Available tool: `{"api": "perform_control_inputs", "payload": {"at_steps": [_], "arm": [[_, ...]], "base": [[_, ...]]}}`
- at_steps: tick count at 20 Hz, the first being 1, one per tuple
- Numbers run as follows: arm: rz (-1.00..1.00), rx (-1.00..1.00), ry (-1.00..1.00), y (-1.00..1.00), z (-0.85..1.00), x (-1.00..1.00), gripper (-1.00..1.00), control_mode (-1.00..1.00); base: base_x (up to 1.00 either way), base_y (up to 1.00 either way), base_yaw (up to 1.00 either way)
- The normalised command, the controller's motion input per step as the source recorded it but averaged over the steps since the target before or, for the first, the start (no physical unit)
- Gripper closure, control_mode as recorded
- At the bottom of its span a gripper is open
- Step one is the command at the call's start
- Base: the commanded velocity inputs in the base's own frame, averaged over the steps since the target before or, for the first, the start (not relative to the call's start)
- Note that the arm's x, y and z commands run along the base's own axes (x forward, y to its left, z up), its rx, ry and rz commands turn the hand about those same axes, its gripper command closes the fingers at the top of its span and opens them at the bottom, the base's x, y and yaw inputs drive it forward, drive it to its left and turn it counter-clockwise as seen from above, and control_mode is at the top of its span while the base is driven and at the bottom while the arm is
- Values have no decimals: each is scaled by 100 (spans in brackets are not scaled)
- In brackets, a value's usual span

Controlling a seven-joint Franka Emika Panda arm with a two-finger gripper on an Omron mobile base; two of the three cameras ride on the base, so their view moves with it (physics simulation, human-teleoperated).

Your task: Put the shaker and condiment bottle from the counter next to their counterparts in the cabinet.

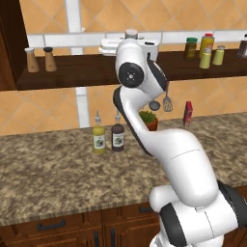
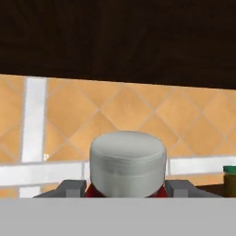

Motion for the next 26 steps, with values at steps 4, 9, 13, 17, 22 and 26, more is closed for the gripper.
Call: {"api": "perform_control_inputs", "payload": {"at_steps": [4,9,13,17,22,26], "arm": [[-9,4,16,0,0,20,100,-100],[-9,6,17,-2,0,25,100,-100],[0,0,3,-10,0,25,100,-100],[0,0,0,-19,0,22,100,-100],[0,0,0,-14,0,15,100,-100],[0,0,2,-1,-10,12,100,-100]], "base": [[0,0,0],[0,0,0],[0,0,0],[0,0,0],[0,0,0],[0,0,0]]}}
